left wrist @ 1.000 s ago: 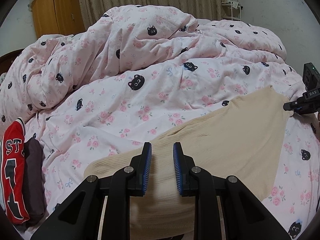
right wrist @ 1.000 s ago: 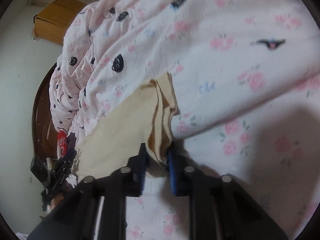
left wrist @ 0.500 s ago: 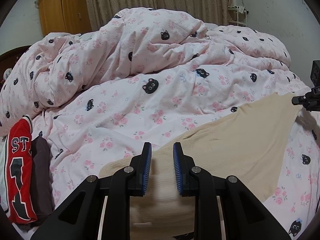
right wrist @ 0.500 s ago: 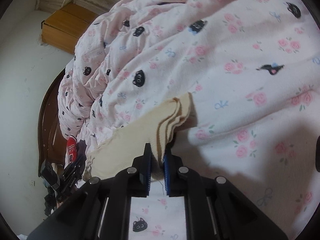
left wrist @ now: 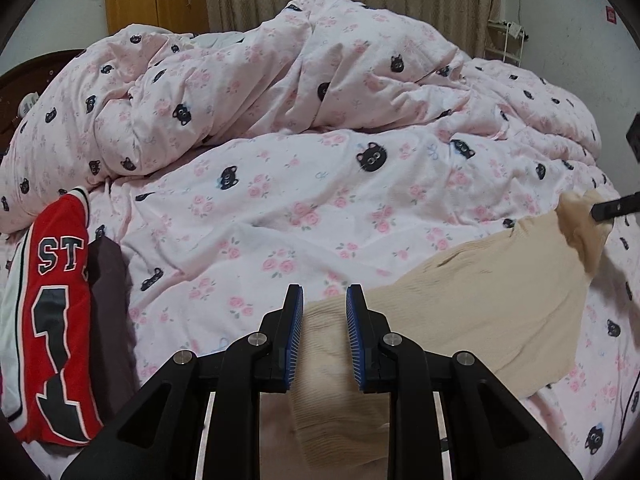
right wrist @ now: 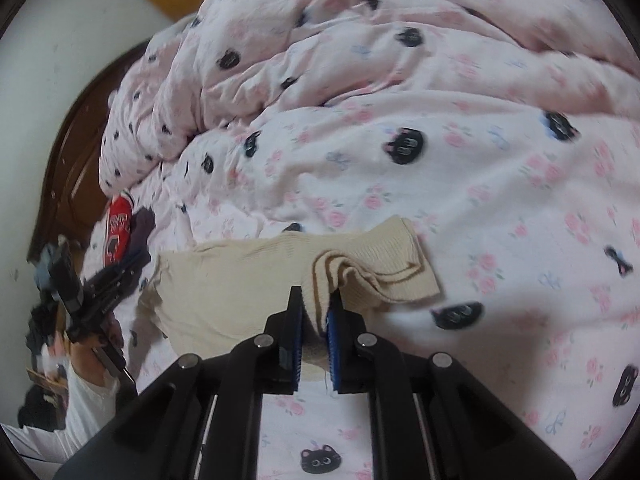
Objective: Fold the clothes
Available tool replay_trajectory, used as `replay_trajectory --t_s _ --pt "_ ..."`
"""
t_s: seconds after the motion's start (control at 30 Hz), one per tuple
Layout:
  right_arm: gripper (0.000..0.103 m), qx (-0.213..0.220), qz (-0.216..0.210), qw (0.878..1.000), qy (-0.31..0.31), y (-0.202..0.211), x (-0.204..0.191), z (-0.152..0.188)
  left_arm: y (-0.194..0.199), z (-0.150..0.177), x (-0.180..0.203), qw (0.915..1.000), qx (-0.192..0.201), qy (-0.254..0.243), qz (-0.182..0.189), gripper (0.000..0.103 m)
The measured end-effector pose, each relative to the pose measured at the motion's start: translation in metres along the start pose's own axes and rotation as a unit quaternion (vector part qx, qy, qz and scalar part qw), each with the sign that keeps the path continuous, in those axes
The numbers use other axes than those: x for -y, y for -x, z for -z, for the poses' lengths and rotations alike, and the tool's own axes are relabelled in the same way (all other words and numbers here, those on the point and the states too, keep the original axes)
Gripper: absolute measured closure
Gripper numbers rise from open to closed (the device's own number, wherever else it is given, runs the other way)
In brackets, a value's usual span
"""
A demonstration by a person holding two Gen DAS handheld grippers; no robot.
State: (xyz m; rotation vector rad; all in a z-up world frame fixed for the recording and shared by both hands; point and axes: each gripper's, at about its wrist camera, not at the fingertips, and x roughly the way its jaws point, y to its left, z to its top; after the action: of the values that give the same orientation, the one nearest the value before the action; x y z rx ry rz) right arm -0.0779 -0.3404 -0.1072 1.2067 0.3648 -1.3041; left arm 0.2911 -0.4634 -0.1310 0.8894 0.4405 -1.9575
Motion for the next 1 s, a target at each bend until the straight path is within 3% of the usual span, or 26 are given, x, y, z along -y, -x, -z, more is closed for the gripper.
replay_trajectory --t_s 0.13,0.3,0.57,0.8,1.0 --pt "0.092 -0.027 0.004 0.998 0.048 -0.018 -0.044 -0.012 0.000 0.003 -0.008 0.9998 -0.015 0.000 0.011 0.084" --pt "0.092 -0.055 -0.009 0.993 0.099 -0.046 -0.102 -0.015 -0.001 0.007 -0.027 0.9993 -0.035 0.014 -0.006 0.084" --pt "0.092 -0.099 -0.035 0.982 0.157 -0.104 -0.182 -0.004 0.005 0.009 -0.050 0.9987 -0.032 0.038 -0.009 0.084" --pt "0.092 -0.123 -0.041 0.976 0.177 -0.137 -0.221 0.006 0.011 0.010 -0.061 0.9984 -0.027 0.050 0.001 0.084" --pt "0.087 -0.160 0.002 0.965 0.206 -0.168 -0.234 0.025 0.015 0.009 -0.066 0.9981 -0.024 0.057 0.007 0.084"
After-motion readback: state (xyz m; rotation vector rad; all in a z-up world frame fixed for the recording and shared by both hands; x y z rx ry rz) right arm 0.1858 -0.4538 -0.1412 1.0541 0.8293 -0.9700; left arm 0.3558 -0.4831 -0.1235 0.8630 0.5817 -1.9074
